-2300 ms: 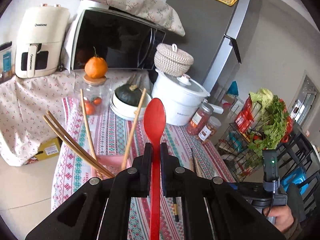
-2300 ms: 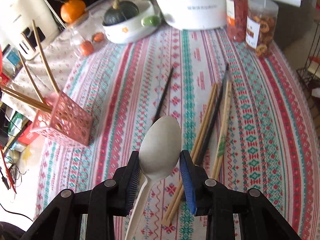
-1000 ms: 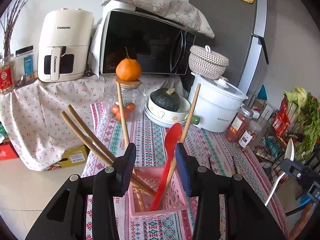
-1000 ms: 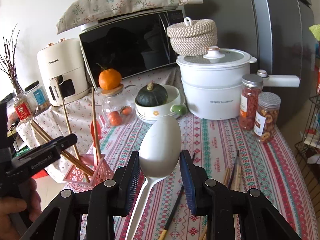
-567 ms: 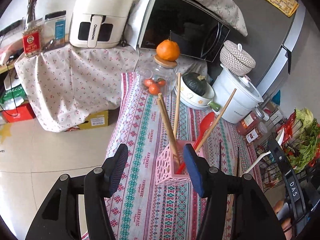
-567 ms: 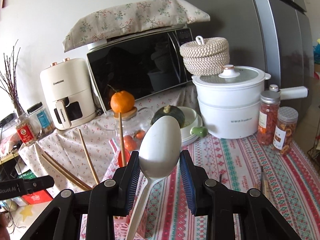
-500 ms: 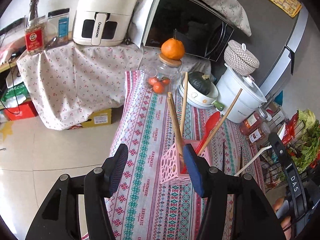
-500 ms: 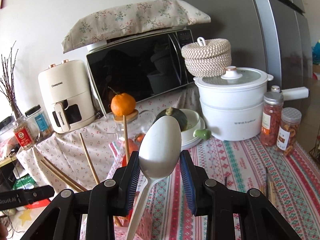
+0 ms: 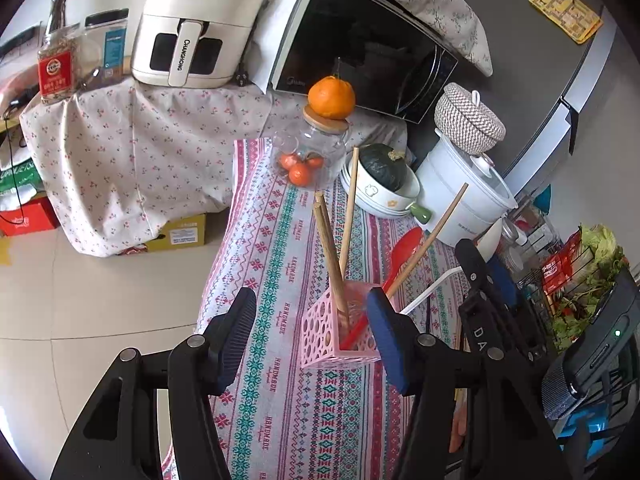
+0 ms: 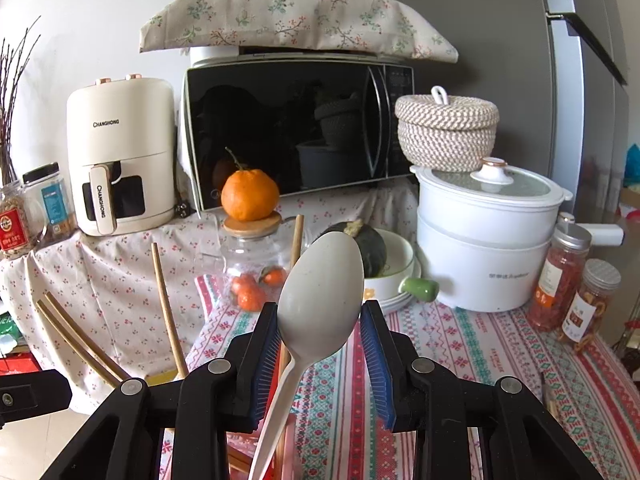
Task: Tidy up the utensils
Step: 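Carry the white spoon into the pink basket and open the right tool, then close the left tool on a black chopstick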
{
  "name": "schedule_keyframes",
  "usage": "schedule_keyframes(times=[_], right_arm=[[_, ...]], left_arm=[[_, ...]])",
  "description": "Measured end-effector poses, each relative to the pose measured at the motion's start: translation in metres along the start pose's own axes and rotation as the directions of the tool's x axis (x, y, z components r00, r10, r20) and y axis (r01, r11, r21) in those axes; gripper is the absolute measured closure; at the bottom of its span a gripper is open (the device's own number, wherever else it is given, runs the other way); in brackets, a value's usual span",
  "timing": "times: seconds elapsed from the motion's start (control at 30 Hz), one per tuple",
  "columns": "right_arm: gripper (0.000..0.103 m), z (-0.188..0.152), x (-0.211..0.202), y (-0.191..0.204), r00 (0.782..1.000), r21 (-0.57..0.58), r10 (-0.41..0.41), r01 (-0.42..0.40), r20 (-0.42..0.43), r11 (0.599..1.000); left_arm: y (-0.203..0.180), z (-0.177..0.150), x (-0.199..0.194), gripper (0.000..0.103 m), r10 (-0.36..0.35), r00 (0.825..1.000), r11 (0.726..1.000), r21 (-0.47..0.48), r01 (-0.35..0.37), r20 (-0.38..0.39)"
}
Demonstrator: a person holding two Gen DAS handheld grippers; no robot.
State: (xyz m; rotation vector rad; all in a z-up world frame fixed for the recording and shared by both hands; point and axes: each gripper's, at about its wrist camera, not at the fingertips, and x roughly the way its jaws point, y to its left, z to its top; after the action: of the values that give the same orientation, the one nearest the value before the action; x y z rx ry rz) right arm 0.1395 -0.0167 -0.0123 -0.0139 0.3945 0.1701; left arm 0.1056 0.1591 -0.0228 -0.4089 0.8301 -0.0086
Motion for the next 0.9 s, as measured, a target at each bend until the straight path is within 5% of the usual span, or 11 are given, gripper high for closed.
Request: schedule_keyframes(times=[0.07,0.17,0.53,0.77,0.9], right_arm=[[0.063,-0.003,0.001,0.003,1.0,-0.014,0.021,-0.022,-0.017,1.0],[0.04,-0.006,0.005,0.008,0.99,-0.034,0.105,-0.109,-0.099,0.993],[0.038,0.0,-0.03,-0.055,0.961,0.042,0.188,-0.183,-0.202,0.982],[0.036,-0.006,-0.045,-0.147,0.944,0.1,0.095,-0.067,-0.316,0.993],[0.036,-0.023,-0.035,-0.202,0.902,0.249,0.107,0.0,-0.418,0.968]], left_arm=[[-0.001,0.0,0.0,0.043,-0.006,1.0,1.0,0.0,0.006,0.001],[-0.001,-0.001,-0.002,0.043,-0.018,1.0,1.0,-0.013,0.018,0.001],[-0.028,-0.011,-0.008,0.043,-0.059,0.998,0.996,0.067,0.058,0.02],[-0.066,-0.036,0.002,0.043,-0.072,0.997,0.982,0.172,0.075,-0.024],[-0.097,-0.059,0.012,0.043,-0.068,0.996,0.96,0.268,0.079,-0.052]])
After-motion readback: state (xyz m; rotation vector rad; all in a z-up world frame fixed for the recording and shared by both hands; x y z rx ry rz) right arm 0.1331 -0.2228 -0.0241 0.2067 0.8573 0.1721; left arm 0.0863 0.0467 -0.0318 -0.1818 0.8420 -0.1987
